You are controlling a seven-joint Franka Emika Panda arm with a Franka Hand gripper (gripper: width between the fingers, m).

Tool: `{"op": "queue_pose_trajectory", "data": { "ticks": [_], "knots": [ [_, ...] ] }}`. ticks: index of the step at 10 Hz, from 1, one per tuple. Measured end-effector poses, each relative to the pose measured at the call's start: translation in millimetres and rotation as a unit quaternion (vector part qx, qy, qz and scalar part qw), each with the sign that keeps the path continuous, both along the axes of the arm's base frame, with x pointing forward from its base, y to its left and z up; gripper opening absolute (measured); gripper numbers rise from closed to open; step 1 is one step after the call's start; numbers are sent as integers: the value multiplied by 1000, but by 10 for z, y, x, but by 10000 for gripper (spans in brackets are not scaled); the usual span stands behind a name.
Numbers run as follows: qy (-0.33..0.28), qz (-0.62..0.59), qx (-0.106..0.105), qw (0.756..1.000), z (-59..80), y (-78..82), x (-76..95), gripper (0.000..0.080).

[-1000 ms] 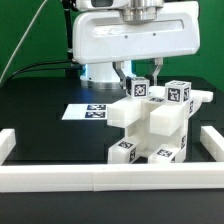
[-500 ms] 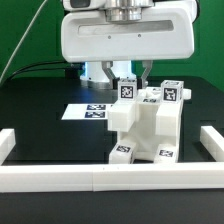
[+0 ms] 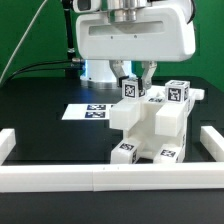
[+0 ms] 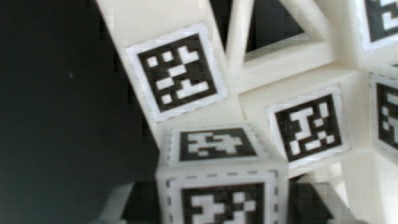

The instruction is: Assemble chair

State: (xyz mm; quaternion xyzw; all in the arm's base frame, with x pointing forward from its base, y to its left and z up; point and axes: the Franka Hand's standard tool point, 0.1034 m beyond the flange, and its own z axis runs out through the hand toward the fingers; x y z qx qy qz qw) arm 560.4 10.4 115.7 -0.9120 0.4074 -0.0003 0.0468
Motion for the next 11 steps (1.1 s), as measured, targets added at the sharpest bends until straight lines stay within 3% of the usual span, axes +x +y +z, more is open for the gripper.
{"op": "queue_pose_trajectory", "data": {
  "ticks": [5,7,8,11],
  "knots": [
    [7,-47,9,999,10,70,-28,285],
    [7,-47,9,999,13,88,-26,553],
    [5,-43,12,999,62,157,-17,629],
    [-1,-26,32,999,454,142,16,644]
  ]
}}
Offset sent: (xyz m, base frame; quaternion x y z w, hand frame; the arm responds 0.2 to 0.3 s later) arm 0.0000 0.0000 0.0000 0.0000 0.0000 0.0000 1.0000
